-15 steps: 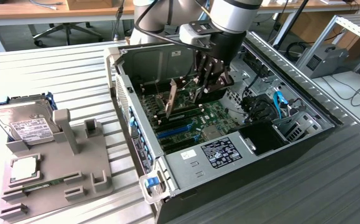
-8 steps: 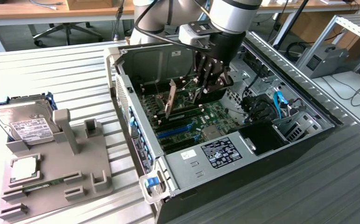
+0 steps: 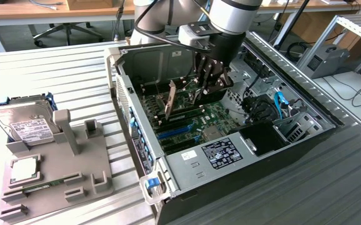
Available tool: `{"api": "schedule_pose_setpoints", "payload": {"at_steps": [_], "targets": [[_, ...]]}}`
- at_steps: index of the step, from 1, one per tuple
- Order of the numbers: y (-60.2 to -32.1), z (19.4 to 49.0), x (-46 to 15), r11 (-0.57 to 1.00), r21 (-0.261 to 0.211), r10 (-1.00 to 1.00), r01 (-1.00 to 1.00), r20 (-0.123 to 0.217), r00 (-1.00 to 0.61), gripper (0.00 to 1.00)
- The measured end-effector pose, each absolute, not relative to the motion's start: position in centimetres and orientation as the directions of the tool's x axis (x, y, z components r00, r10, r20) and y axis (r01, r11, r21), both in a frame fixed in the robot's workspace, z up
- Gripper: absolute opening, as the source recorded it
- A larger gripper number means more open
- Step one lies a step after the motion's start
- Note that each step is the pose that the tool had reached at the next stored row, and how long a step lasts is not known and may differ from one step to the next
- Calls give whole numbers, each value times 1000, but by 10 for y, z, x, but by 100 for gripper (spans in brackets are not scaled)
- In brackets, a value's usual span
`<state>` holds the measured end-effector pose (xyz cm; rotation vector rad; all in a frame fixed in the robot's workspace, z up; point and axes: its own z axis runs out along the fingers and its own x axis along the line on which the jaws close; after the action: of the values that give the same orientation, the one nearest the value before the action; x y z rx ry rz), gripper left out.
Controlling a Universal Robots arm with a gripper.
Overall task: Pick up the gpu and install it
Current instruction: 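Insert the gpu into the slot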
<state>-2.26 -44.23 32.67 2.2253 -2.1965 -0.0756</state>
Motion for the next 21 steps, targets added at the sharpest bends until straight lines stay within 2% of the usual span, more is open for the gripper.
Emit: {"api": "schedule_pose_setpoints", "payload": {"at_steps": [21], "targets": [[-444, 324, -27, -14, 44, -1000, -999, -25, 12, 26]]}}
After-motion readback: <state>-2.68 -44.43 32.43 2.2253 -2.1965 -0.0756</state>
